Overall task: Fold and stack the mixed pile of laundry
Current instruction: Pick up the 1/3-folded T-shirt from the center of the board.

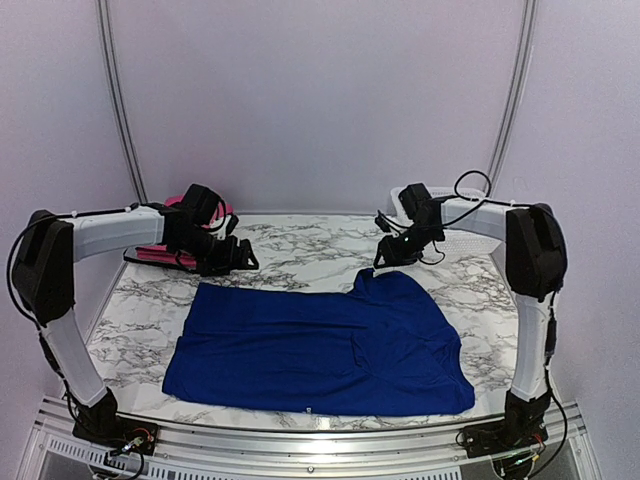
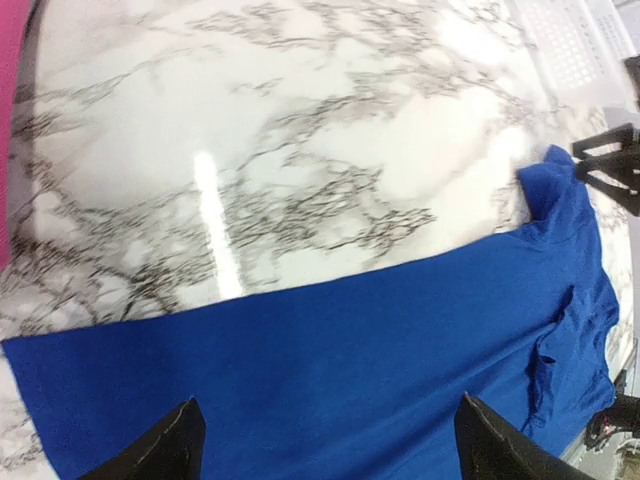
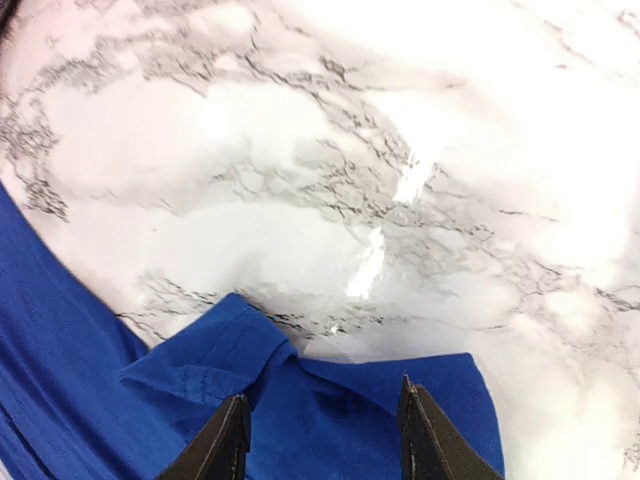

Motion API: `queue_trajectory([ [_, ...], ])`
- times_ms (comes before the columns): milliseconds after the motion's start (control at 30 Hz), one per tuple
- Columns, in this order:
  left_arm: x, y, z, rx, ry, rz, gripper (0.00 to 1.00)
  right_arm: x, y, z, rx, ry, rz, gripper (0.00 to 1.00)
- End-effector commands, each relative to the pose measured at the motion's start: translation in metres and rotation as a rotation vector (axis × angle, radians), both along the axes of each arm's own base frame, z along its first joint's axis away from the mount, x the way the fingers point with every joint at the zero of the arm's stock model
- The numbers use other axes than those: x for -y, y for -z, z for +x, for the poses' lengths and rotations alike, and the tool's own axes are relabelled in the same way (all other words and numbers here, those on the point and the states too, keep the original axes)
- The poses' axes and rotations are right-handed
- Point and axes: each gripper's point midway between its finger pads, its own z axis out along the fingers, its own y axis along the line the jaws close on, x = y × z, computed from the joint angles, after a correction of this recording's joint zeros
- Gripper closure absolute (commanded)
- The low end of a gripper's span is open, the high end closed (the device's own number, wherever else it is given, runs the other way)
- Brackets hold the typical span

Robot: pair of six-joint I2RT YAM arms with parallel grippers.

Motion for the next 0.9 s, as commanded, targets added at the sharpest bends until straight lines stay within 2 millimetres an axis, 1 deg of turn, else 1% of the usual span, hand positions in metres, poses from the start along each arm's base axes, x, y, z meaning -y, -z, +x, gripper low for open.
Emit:
queue_trajectory([
  [0,0.036,-0.003,0.004,0.022,0.11,-0.041,0.12,-0.002,0.011,0.011,0.027,-0.021,-0.117,0.54],
  [100,0.041,0.002,0.002,0.011,0.111,-0.036,0.12,-0.003,0.021,0.016,0.039,-0.015,-0.196,0.54],
  [200,0.039,0.006,-0.001,0.005,0.106,-0.027,0.13,-0.003,0.031,0.019,0.045,-0.012,-0.257,0.54],
  [333,0.035,0.007,-0.003,0.009,0.104,-0.012,0.12,-0.009,0.044,0.018,0.026,-0.041,-0.275,0.46],
  [367,0.034,0.007,-0.003,0.011,0.103,-0.008,0.13,-0.012,0.047,0.016,0.017,-0.051,-0.263,0.45],
  [467,0.029,0.009,-0.003,0.015,0.092,0.011,0.12,-0.016,0.057,0.008,-0.031,-0.073,-0.245,0.45],
  [567,0.02,0.01,0.0,0.013,0.067,0.021,0.12,-0.009,0.064,-0.003,-0.07,-0.081,-0.275,0.49],
  [633,0.015,0.011,0.002,0.009,0.054,0.021,0.13,-0.006,0.064,-0.008,-0.071,-0.09,-0.282,0.52],
  [667,0.012,0.012,0.003,0.007,0.048,0.022,0.13,-0.005,0.064,-0.01,-0.069,-0.092,-0.283,0.55],
  [733,0.007,0.013,0.005,0.002,0.035,0.026,0.12,-0.003,0.062,-0.013,-0.065,-0.093,-0.285,0.66],
  [767,0.004,0.014,0.005,-0.001,0.028,0.027,0.13,-0.004,0.06,-0.011,-0.06,-0.094,-0.282,0.75],
  [800,0.001,0.016,0.006,-0.007,0.018,0.027,0.12,-0.004,0.057,-0.008,-0.052,-0.085,-0.28,0.86],
  [833,-0.001,0.017,0.007,-0.012,0.009,0.028,0.12,-0.004,0.052,-0.005,-0.044,-0.074,-0.278,1.0],
  [867,-0.005,0.018,0.009,-0.015,-0.001,0.029,0.13,-0.006,0.045,0.001,-0.029,-0.064,-0.27,1.0],
])
